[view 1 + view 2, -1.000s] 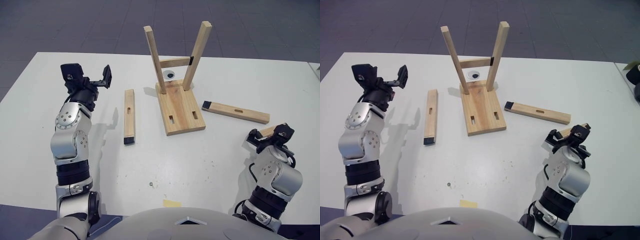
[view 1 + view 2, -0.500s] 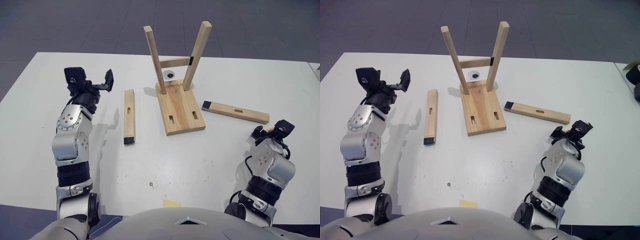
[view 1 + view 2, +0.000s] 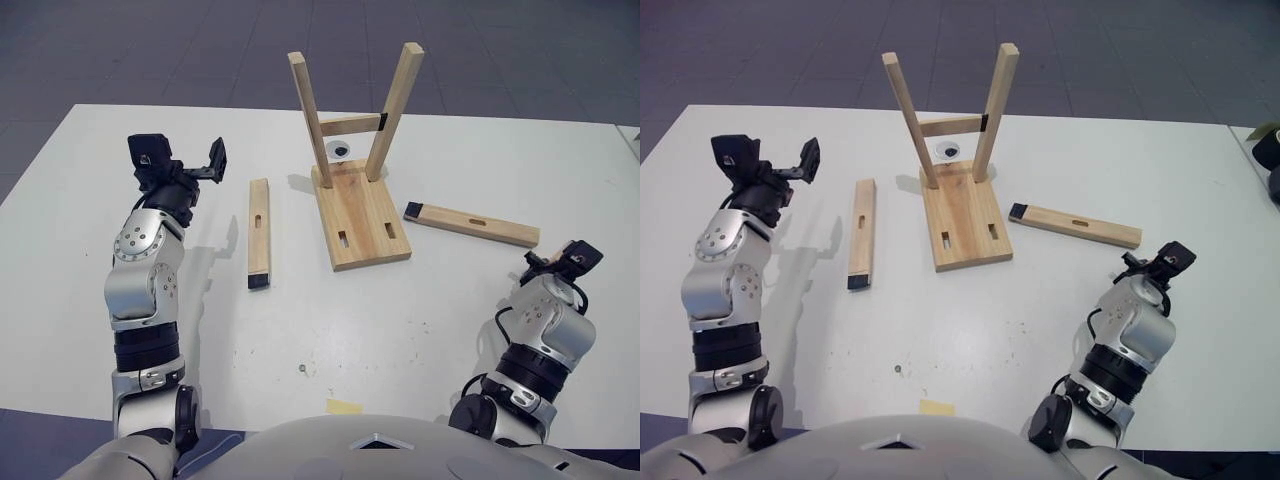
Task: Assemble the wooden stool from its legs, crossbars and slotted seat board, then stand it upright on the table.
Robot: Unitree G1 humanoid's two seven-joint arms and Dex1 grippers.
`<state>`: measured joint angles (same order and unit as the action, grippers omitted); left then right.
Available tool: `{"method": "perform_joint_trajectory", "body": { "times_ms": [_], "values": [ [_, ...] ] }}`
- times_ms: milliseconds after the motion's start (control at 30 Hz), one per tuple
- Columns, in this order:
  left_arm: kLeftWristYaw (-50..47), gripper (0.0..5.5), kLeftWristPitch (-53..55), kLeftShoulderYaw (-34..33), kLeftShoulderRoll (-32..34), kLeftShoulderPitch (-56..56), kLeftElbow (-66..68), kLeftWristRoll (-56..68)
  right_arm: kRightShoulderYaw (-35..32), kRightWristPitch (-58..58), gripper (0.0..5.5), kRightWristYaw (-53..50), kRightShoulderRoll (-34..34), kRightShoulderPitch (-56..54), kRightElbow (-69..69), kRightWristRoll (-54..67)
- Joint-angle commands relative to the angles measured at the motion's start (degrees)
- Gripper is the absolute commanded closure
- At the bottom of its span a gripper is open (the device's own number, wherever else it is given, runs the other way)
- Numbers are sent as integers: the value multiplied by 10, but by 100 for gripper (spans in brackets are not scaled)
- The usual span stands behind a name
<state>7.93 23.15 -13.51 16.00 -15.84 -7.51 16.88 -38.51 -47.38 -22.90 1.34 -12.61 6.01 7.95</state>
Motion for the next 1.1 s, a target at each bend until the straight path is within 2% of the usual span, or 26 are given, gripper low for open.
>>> {"method": "perform_joint_trajectory", "body": {
  "times_ms": [33, 133, 267, 400, 533, 667, 800, 900, 1100],
  "values": [
    [-5, 10, -5, 2, -2, -9, 3, -8, -5, -21, 421, 3, -11, 15, -58, 15],
    [-11, 10, -10, 0, -6, -8, -2, -6, 13, 5, 421, 18, 8, 8, -55, 11],
    [-24, 10, -14, -23, -16, -30, -20, 20, 84, 120, 421, 66, 79, -29, -27, -29],
    [-32, 10, 27, -75, -40, -98, -72, 149, 189, 298, 421, 146, 170, -104, 13, -95],
    [-10, 10, 85, -123, -31, -157, -112, 352, 263, 396, 421, 246, 202, -145, 61, -83],
    [23, 10, 152, -133, -12, -178, -121, 552, 331, 403, 421, 372, 193, -139, 138, 15],
    [34, 10, 200, -94, -6, -182, -131, 681, 393, 384, 421, 450, 192, -127, 206, 73],
    [25, 10, 210, -58, -11, -177, -132, 708, 411, 354, 421, 459, 177, -117, 237, 109],
    [11, 10, 213, -36, 10, -174, -127, 728, 444, 331, 421, 464, 164, -106, 265, 116]
  ]
}}
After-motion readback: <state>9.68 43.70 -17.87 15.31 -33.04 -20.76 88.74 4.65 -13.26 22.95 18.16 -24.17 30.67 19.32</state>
